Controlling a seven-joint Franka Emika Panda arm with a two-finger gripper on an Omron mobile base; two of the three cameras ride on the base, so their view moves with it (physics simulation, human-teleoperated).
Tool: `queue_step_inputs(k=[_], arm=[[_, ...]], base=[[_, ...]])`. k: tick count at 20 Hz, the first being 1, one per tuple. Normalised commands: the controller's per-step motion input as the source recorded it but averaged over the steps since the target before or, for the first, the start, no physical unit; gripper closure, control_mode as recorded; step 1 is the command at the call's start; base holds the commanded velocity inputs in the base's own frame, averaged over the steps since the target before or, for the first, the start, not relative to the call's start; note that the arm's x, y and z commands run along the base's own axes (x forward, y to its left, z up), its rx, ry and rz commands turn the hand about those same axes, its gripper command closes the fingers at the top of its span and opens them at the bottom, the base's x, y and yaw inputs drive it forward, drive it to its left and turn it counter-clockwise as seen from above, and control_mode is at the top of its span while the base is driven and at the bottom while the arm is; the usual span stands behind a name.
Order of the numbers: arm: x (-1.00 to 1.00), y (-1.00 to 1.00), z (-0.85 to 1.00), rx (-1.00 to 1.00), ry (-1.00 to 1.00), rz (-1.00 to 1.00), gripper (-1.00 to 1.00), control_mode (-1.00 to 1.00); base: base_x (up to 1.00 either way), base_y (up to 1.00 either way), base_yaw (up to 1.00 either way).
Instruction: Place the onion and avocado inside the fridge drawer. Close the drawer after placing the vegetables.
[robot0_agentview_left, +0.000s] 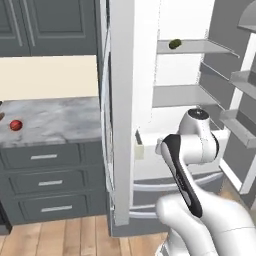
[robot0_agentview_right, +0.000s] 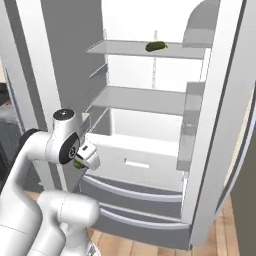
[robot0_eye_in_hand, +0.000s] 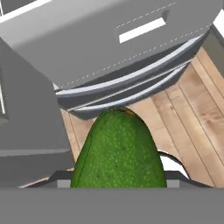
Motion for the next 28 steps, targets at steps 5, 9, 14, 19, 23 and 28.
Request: queue_step_inputs(k=[5,9,14,19,23,28], arm=[[0.0,0.0,0.0,0.0,0.0,0.0,1.0,1.0],[0.0,0.0,0.0,0.0,0.0,0.0,1.0,1.0],[0.0,0.0,0.0,0.0,0.0,0.0,1.0,1.0],[0.0,0.0,0.0,0.0,0.0,0.0,1.0,1.0],[0.0,0.0,0.0,0.0,0.0,0.0,1.0,1.0],[0.0,0.0,0.0,0.0,0.0,0.0,1.0,1.0]], base=[[0.53,-0.64,0.0],[0.37,-0.55,0.0],[0.39,-0.25,0.0],[0.43,-0.14,0.0],[0.43,-0.15,0.0],[0.39,-0.17,0.0]])
